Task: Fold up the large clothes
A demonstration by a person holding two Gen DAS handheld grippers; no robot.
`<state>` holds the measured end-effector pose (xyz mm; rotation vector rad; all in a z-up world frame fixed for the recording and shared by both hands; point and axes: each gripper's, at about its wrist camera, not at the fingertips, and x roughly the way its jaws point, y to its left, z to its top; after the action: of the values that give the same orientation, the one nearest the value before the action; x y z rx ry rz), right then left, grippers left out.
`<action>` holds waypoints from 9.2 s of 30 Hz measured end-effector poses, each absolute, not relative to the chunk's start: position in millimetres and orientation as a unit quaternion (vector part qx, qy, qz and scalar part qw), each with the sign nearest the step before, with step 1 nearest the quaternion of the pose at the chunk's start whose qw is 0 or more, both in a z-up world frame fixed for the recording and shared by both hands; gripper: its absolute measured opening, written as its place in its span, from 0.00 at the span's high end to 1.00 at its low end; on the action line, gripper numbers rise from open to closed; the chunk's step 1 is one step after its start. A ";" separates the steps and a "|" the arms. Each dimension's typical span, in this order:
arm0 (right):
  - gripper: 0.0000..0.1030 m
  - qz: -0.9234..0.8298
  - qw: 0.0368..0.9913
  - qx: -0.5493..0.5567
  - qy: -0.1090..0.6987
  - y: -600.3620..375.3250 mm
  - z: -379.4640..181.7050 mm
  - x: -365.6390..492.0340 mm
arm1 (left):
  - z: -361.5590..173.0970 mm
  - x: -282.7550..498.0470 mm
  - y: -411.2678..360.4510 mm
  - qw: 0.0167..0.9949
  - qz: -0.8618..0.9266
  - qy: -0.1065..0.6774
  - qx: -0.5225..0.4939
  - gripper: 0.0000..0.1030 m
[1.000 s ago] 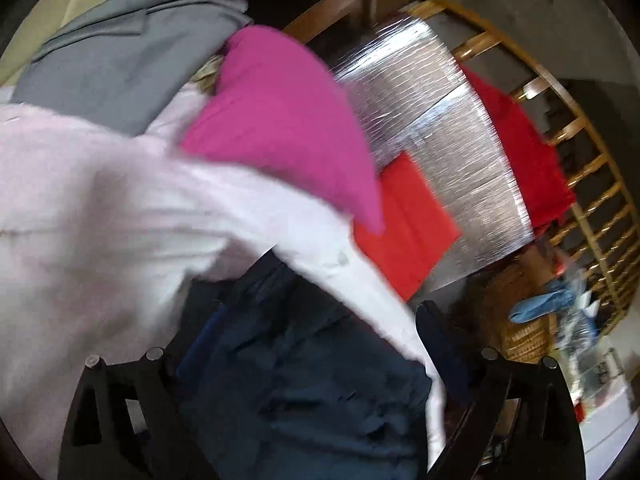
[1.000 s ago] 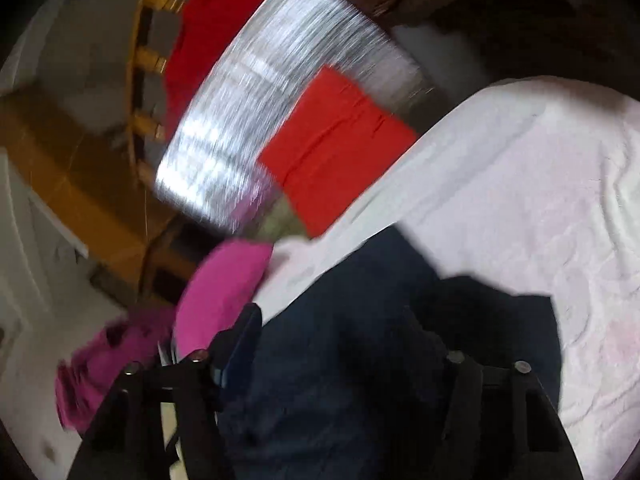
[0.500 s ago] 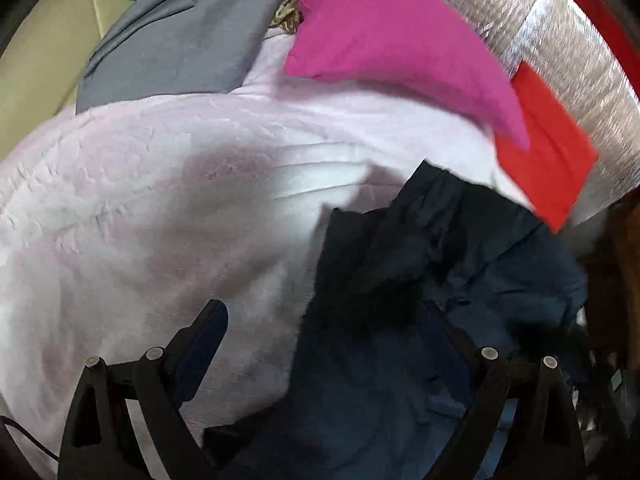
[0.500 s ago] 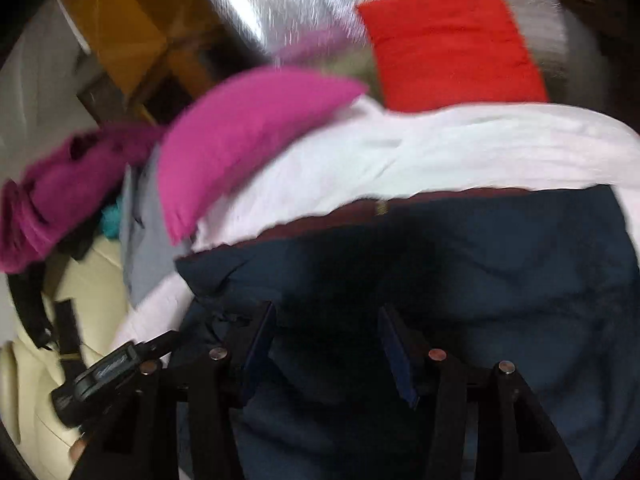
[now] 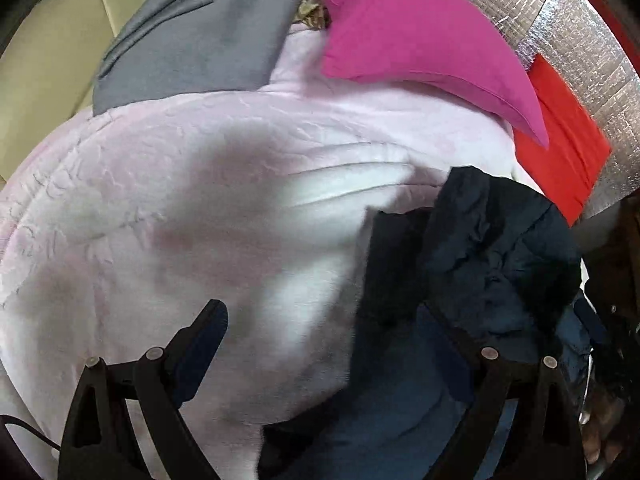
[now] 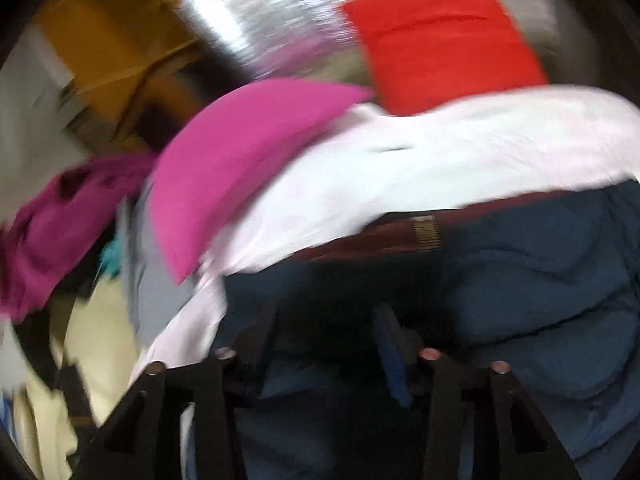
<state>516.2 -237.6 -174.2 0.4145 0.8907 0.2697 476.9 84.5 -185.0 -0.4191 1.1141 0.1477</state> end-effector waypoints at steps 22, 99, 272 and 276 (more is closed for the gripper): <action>0.63 0.073 0.851 0.303 0.422 -289.5 -206.5 566.1 | -188.7 482.6 72.9 0.826 0.053 0.538 -0.156 0.08; 0.56 -0.015 0.783 0.507 0.359 -468.1 -276.3 299.3 | -243.9 384.0 56.2 0.750 -0.060 0.526 -0.398 0.31; 0.59 0.021 0.906 0.263 0.332 -371.3 -186.0 316.3 | -159.8 362.1 21.1 0.910 0.013 0.414 0.001 0.20; 0.60 -0.006 0.909 0.281 0.308 -401.9 -188.7 332.8 | -171.3 411.8 18.2 0.893 0.038 0.449 0.014 0.20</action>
<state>332.8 -401.9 -188.7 0.5804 0.6364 -0.0131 411.8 18.2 -171.3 0.0288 0.9307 0.0792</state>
